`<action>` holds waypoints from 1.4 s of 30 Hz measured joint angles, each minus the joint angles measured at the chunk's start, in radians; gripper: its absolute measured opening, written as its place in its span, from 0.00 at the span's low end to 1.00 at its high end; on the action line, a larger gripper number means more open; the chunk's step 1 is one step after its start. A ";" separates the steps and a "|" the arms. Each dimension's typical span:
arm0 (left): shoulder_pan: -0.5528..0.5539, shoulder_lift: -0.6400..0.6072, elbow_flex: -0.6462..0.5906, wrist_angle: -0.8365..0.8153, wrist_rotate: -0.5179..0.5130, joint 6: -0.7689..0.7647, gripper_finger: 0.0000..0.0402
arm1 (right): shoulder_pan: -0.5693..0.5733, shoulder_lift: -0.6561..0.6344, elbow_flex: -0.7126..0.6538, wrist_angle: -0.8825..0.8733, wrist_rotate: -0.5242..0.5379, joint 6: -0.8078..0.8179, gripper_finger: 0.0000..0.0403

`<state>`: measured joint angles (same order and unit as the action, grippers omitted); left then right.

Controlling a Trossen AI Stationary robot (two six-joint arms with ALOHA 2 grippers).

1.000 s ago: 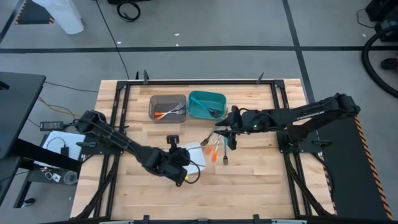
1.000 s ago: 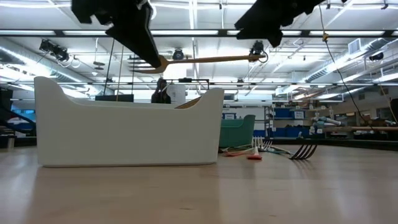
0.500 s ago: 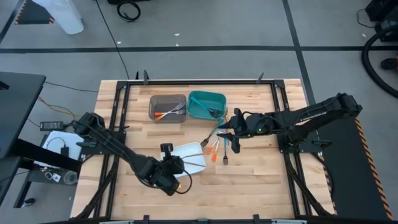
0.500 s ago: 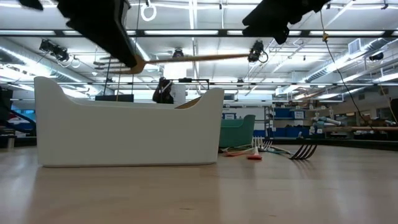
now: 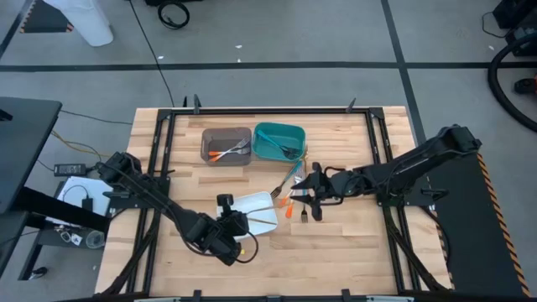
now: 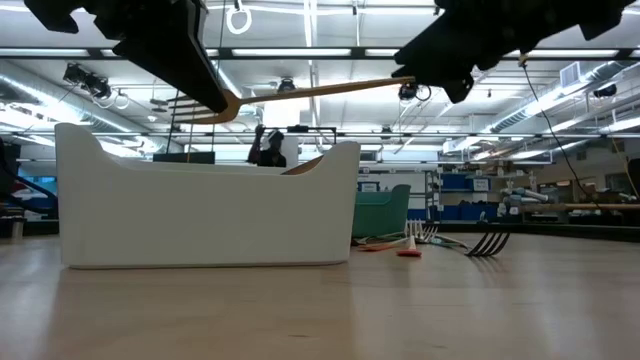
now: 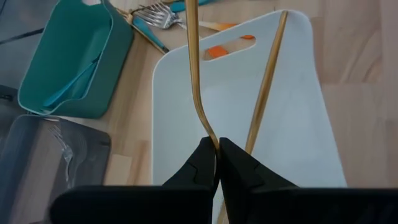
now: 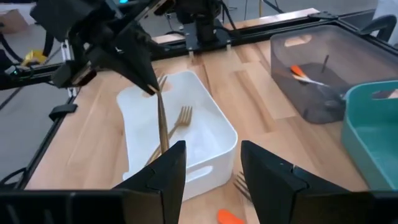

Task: Sort silverware by color (type)
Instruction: Put the gold fork into the white bin

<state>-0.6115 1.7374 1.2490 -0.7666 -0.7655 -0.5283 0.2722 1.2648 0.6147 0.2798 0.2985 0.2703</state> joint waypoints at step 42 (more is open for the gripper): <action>0.090 -0.019 -0.220 0.322 0.110 0.026 0.30 | 0.020 0.073 -0.020 0.085 -0.011 0.049 0.41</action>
<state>-0.5218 1.7187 1.0294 -0.4451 -0.6559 -0.5028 0.2924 1.3373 0.5945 0.3649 0.2871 0.3188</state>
